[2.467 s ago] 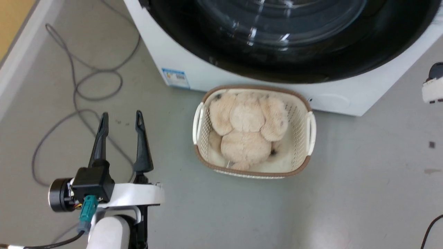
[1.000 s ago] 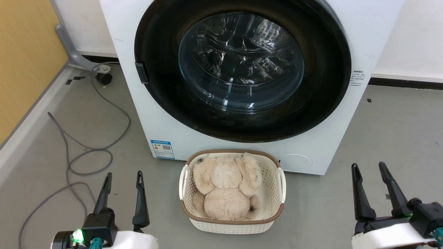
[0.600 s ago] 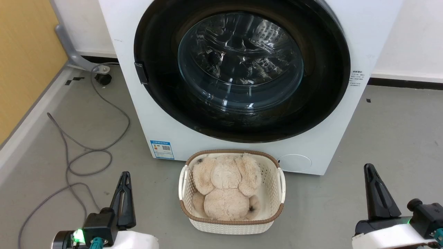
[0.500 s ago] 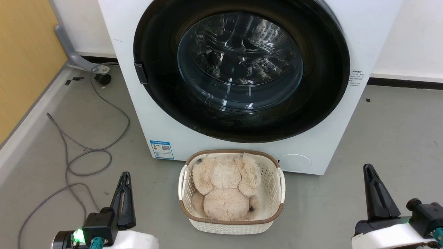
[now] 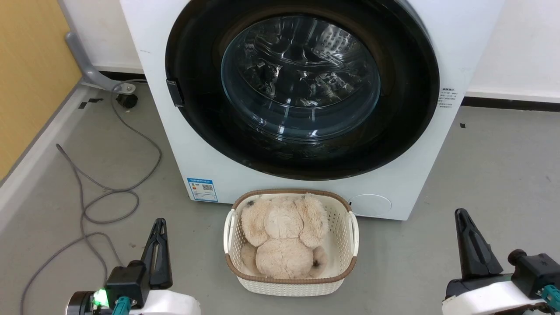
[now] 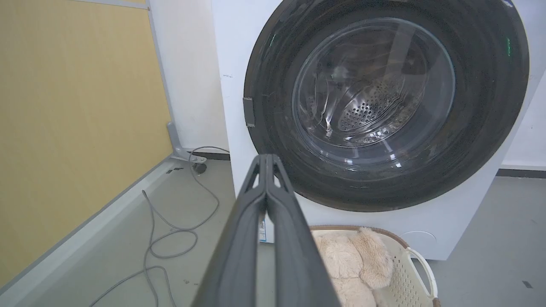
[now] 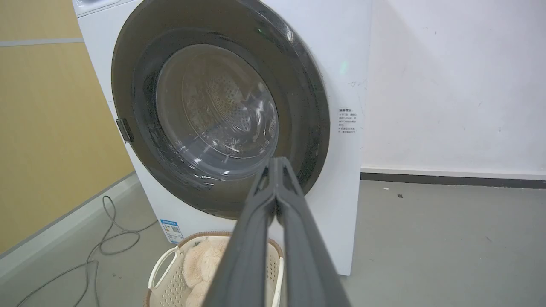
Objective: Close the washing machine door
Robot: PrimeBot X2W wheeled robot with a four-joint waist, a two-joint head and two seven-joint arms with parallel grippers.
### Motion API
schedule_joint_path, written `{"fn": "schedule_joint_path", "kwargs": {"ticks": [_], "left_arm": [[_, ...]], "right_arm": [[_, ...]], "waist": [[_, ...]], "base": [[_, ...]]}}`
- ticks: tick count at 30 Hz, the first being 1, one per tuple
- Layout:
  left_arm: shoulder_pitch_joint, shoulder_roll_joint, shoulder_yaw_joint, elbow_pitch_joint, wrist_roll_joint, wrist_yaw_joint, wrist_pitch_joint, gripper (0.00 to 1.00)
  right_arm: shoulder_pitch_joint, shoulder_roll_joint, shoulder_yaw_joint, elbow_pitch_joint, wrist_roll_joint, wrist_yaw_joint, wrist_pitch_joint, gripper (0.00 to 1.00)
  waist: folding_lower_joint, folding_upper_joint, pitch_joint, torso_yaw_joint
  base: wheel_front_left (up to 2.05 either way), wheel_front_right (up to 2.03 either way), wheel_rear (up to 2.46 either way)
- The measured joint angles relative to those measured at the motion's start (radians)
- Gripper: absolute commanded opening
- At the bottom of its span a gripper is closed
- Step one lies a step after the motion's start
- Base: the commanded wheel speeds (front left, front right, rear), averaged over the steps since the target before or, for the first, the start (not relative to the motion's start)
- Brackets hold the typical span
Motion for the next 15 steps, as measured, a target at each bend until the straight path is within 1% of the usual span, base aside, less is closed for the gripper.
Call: {"fn": "schedule_joint_path", "kwargs": {"ticks": [15], "left_arm": [[-0.001,0.000,0.003,-0.004,0.000,-0.015,0.036,0.00]], "right_arm": [[0.000,0.000,0.007,-0.007,-0.020,0.000,0.040,0.00]], "waist": [[0.0001,0.0000,0.001,-0.008]], "base": [[0.00,0.00,0.00]]}}
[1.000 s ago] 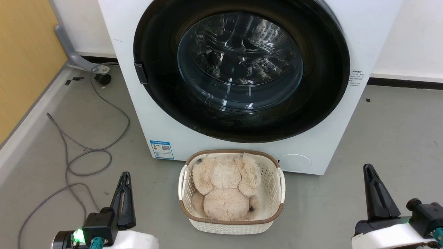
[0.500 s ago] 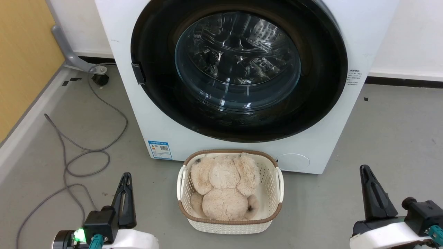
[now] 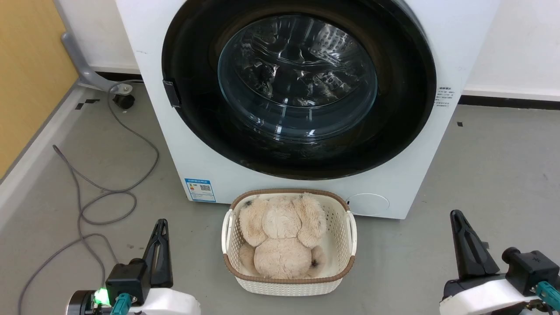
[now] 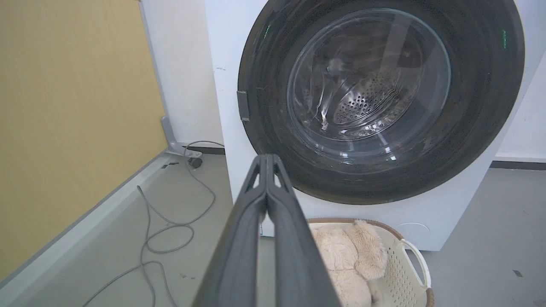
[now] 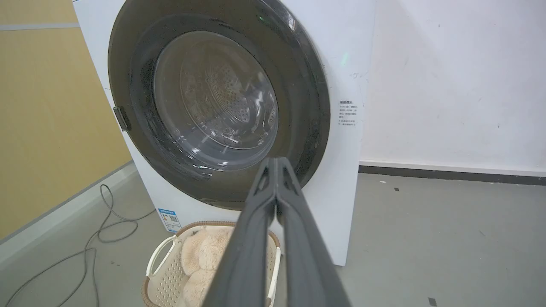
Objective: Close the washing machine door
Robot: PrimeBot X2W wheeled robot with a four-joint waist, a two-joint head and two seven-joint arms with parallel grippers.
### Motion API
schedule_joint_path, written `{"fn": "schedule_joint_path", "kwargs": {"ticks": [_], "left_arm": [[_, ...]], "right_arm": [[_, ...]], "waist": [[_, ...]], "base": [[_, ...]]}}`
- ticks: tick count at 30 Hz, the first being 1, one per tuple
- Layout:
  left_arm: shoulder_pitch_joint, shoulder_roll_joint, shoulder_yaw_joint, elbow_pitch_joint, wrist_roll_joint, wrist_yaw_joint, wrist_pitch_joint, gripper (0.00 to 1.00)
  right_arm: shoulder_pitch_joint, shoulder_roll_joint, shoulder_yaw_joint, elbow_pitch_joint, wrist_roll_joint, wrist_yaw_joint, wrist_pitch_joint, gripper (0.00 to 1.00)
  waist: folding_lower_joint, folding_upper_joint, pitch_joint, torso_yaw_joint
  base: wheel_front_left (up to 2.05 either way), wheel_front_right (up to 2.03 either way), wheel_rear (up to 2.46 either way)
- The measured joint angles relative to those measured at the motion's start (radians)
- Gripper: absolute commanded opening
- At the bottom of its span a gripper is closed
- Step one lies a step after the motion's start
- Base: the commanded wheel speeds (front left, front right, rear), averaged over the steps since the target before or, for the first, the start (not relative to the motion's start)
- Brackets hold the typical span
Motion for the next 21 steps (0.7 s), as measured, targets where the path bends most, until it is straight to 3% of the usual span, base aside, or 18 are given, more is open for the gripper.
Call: {"fn": "schedule_joint_path", "kwargs": {"ticks": [21], "left_arm": [[-0.003,0.000,0.004,-0.005,0.009,-0.017,0.043,0.00]], "right_arm": [[0.000,0.000,0.010,-0.011,-0.039,0.000,0.044,0.00]], "waist": [[0.0000,0.0000,0.002,-0.010]], "base": [[0.00,0.00,0.00]]}}
